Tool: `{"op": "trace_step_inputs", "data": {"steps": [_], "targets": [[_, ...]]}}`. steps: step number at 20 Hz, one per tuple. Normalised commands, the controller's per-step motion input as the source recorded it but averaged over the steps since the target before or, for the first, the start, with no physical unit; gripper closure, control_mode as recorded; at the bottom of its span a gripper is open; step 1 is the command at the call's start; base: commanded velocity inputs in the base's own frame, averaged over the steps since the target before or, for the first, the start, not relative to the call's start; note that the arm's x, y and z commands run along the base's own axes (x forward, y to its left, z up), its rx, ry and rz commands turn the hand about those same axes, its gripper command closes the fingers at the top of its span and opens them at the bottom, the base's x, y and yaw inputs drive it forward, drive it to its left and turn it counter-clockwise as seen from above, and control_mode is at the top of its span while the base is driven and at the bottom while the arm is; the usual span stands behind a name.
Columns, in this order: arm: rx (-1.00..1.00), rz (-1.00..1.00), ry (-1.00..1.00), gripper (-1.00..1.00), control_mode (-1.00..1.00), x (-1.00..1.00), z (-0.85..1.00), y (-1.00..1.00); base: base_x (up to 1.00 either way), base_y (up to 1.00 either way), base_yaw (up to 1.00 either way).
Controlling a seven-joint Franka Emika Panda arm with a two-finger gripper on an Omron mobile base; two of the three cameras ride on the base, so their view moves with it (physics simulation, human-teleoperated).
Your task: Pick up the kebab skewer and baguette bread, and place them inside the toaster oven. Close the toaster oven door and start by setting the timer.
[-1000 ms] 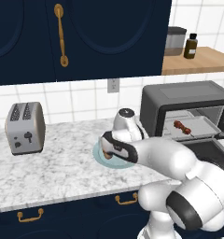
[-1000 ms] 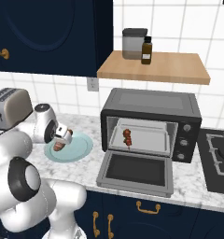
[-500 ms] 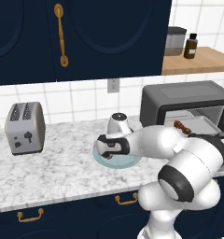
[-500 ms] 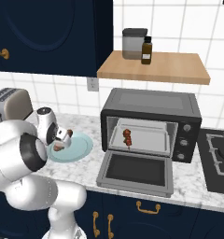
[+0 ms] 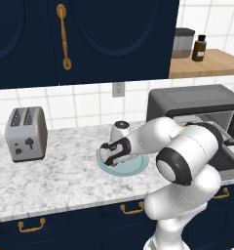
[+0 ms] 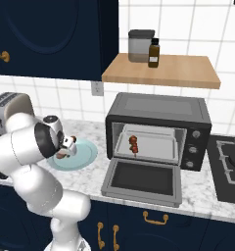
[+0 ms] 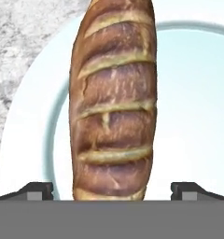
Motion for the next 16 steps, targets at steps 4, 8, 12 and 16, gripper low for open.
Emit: {"op": "trace_step_inputs", "data": {"steps": [4,8,12,16], "targets": [[0.00,0.01,0.00,-1.00,-1.00,0.08,-0.20,0.20,0.00,0.00,0.00],[0.00,0.02,0.00,1.00,-1.00,0.16,-0.19,0.15,0.00,0.00,0.00],[0.00,0.00,0.00,1.00,-1.00,0.00,-0.15,0.02,0.00,0.00,0.00],[0.00,0.01,-0.03,1.00,-1.00,-0.17,0.01,-0.19,0.00,0.00,0.00]]}}
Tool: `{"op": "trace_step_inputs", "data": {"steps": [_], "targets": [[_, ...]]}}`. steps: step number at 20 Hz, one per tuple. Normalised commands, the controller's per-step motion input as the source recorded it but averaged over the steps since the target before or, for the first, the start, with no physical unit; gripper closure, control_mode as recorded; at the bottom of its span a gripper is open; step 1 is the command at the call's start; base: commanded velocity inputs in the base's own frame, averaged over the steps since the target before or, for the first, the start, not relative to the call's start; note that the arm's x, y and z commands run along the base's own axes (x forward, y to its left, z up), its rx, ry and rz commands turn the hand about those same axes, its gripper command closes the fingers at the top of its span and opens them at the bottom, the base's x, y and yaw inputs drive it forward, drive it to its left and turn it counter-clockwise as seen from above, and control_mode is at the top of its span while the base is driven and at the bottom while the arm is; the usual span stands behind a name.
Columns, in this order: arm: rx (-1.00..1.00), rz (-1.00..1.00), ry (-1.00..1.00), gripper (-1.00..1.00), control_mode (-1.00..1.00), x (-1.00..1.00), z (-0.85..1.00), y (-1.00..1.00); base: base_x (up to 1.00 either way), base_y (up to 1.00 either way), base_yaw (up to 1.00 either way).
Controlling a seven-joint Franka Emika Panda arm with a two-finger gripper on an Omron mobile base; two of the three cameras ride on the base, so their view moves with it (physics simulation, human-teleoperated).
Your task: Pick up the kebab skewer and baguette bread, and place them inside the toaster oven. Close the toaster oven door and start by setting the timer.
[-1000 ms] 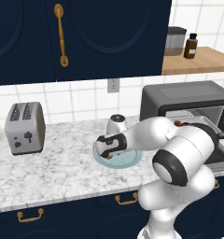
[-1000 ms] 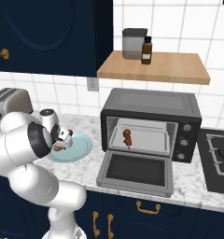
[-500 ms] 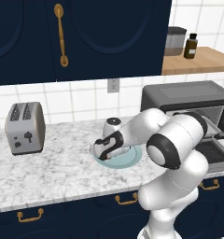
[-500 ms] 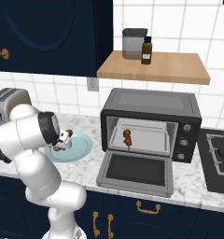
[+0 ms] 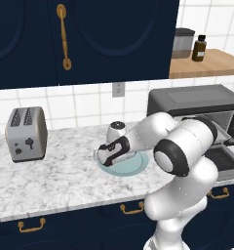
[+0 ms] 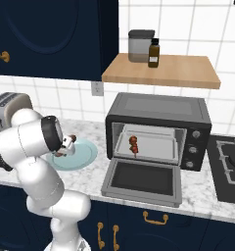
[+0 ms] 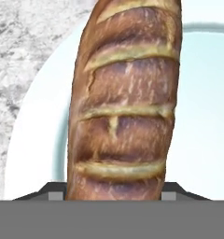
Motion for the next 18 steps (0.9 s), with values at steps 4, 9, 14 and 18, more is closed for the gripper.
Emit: {"op": "trace_step_inputs", "data": {"steps": [4,9,14,18], "targets": [[0.01,0.08,-0.10,1.00,-1.00,-0.58,0.61,-0.54,0.00,0.00,0.00],[0.07,0.14,-0.10,1.00,-1.00,-0.69,0.91,-0.80,0.00,0.00,0.00],[0.15,0.16,-0.04,1.00,-1.00,-0.59,0.88,-0.78,0.00,0.00,0.00],[0.10,0.13,-0.01,1.00,-1.00,-0.53,0.83,-0.68,0.00,0.00,0.00]]}}
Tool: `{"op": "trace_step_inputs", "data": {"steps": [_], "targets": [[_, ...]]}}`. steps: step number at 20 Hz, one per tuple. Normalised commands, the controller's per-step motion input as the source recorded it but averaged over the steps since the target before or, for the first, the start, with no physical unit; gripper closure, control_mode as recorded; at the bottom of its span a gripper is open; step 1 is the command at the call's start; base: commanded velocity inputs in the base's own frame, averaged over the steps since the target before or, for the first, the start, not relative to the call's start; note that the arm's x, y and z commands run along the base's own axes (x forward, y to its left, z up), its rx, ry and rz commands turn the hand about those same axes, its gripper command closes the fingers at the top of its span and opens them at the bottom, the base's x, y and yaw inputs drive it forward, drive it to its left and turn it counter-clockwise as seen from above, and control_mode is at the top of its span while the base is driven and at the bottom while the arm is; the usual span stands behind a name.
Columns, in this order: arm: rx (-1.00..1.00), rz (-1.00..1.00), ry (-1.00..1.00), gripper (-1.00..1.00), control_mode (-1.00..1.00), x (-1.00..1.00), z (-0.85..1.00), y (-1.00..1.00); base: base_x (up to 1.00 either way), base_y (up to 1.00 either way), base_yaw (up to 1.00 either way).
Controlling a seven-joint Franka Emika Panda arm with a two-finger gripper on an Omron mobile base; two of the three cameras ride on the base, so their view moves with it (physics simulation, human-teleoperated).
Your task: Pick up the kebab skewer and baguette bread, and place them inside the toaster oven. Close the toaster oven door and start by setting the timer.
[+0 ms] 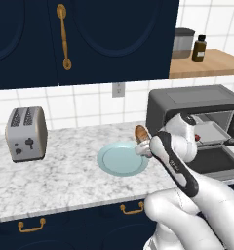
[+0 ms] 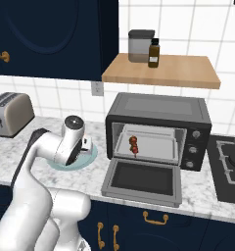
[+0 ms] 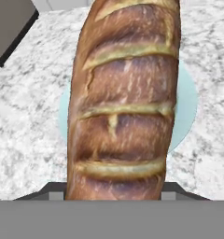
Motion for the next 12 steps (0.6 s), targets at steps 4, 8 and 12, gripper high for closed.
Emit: {"op": "trace_step_inputs", "data": {"steps": [4,8,12], "targets": [[-0.03,0.01,0.00,1.00,-1.00,-0.65,0.59,-0.79,0.00,0.00,0.00],[-0.07,0.06,0.00,1.00,-1.00,-0.55,0.43,-0.91,0.00,0.00,0.00],[-0.09,0.05,0.00,1.00,-1.00,-0.29,0.33,-1.00,0.00,0.00,0.00]]}}
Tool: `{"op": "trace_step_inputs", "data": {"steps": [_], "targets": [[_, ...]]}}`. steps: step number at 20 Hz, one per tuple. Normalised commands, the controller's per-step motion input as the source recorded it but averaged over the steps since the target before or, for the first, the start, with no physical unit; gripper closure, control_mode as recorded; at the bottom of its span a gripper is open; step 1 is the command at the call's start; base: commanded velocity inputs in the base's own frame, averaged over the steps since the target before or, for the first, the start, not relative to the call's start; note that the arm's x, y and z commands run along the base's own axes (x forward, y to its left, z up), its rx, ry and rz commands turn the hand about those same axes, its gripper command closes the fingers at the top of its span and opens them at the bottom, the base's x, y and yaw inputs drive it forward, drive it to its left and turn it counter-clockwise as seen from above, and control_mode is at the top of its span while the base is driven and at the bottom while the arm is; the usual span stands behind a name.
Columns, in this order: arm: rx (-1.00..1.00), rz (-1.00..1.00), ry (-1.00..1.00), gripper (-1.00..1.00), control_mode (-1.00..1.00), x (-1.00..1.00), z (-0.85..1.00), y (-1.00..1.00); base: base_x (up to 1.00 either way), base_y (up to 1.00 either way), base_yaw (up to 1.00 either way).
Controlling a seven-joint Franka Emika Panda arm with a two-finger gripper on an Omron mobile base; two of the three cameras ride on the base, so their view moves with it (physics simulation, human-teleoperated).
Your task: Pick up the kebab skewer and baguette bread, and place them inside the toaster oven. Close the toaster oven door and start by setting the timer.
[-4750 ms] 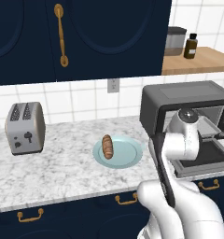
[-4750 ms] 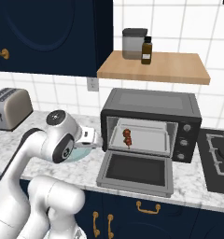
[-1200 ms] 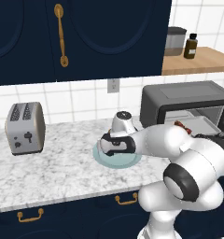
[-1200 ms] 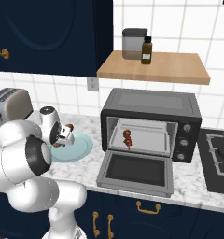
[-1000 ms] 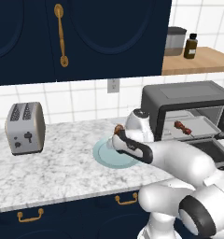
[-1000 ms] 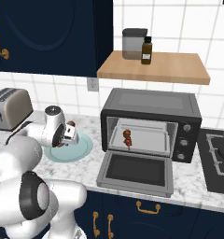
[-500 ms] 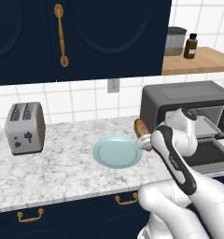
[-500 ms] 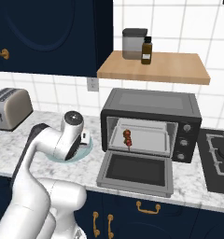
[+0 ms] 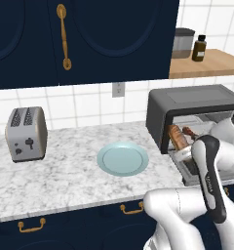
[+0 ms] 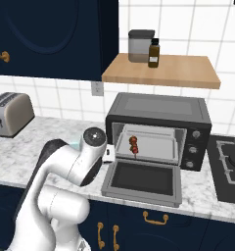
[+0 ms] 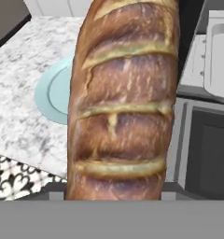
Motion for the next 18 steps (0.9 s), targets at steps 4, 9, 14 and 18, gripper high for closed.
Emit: {"op": "trace_step_inputs", "data": {"steps": [4,9,14,18], "targets": [[-0.13,0.04,0.11,1.00,-1.00,-0.04,0.13,-0.98,0.00,0.00,0.00],[-0.15,0.03,0.13,1.00,-1.00,0.07,0.02,-0.81,0.00,0.00,0.00],[-0.01,0.00,0.12,1.00,-1.00,0.12,0.17,-0.57,0.00,0.00,0.00],[0.00,0.00,0.23,1.00,-1.00,0.37,0.01,-0.56,0.00,0.00,0.00]]}}
